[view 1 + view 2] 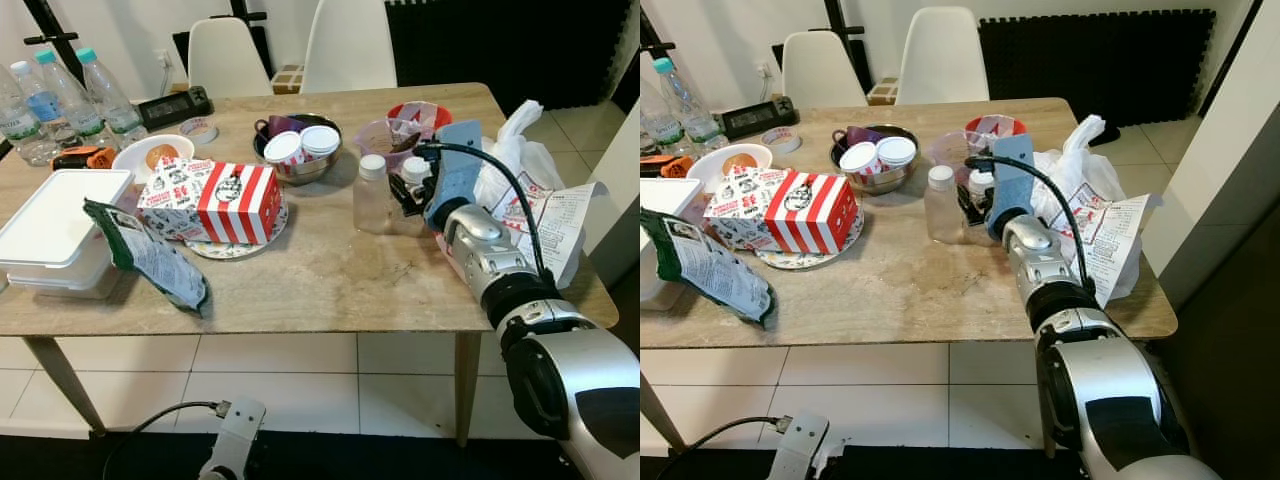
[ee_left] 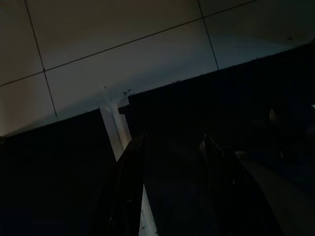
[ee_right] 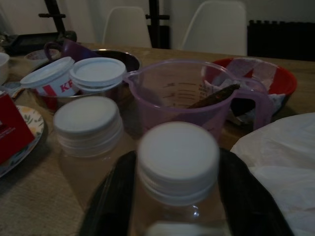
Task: Restocking fridge
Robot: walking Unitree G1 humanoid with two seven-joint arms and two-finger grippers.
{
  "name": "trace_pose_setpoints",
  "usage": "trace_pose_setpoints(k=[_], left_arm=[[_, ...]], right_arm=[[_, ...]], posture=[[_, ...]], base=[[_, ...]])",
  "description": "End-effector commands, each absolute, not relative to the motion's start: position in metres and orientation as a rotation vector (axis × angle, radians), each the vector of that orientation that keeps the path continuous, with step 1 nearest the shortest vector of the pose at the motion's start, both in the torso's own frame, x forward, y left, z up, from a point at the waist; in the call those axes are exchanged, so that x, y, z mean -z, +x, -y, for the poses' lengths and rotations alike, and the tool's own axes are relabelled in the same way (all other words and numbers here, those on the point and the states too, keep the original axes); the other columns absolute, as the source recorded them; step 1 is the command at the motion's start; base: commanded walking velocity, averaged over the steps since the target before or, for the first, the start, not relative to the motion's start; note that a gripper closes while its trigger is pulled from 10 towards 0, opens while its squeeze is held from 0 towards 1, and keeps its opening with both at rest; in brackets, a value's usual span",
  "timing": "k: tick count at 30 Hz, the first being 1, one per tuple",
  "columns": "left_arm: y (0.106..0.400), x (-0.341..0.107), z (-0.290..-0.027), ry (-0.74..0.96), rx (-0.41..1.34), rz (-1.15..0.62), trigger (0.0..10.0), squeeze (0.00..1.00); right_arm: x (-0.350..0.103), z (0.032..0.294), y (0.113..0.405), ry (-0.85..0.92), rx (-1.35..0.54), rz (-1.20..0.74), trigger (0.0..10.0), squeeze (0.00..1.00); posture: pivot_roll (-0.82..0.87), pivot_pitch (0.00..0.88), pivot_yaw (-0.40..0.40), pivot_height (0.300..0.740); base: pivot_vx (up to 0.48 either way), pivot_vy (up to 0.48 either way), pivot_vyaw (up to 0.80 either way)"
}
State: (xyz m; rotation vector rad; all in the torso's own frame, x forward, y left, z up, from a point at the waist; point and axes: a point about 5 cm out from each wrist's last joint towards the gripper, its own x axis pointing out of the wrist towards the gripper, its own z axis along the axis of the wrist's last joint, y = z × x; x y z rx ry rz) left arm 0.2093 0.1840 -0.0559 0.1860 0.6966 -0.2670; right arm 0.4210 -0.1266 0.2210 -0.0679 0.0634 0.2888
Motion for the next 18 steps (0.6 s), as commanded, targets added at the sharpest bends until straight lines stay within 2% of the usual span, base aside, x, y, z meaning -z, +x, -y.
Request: trace_pose_setpoints(k=[1,2,3,6,7,8,15,18], left_arm=[[0.204,0.059,-0.187,0.190,0.266,-0.727,10.0,0.00],[0.204,0.059,-0.187,0.190,0.266,-0.727,10.0,0.00],[0.204,0.059,-0.186,0.190,0.267,-0.727,10.0,0.00],[0.204,0.059,-0.186,0.189,0.267,-0.727,10.0,0.00],[0.205,0.059,-0.185,0.188,0.268,-0.726,10.0,0.00],[0.206,0.059,-0.185,0.188,0.269,-0.725,10.0,0.00],[0.211,0.058,-0.183,0.189,0.269,-0.722,10.0,0.00],[0.218,0.054,-0.180,0.185,0.267,-0.712,10.0,0.00]], right_arm=[[-0.218,0.126,0.421,-0.066,-0.298,-0.095,3.6,0.00],[-0.218,0.126,0.421,-0.066,-0.298,-0.095,3.6,0.00],[-0.218,0.127,0.421,-0.069,-0.299,-0.098,2.9,0.00],[-0.218,0.128,0.421,-0.070,-0.299,-0.099,2.9,0.00],[-0.218,0.129,0.421,-0.069,-0.295,-0.098,0.6,0.00],[-0.220,0.131,0.421,-0.068,-0.286,-0.090,0.0,0.00],[-0.235,0.142,0.424,-0.055,-0.258,-0.033,0.0,0.00],[-0.255,0.152,0.425,-0.057,-0.257,0.034,0.0,0.00]], posture=[[0.00,0.210,0.043,0.726],[0.00,0.210,0.043,0.726],[0.00,0.208,0.043,0.726],[0.00,0.208,0.043,0.726],[0.00,0.205,0.043,0.726],[0.00,0.199,0.043,0.726],[-0.01,0.180,0.046,0.726],[-0.03,0.140,0.055,0.726]], base=[[0.000,0.000,0.00],[0.000,0.000,0.00],[0.000,0.000,0.00],[0.000,0.000,0.00],[0.000,0.000,0.00],[0.000,0.000,0.00],[0.000,0.000,0.00],[0.000,0.000,0.00]])
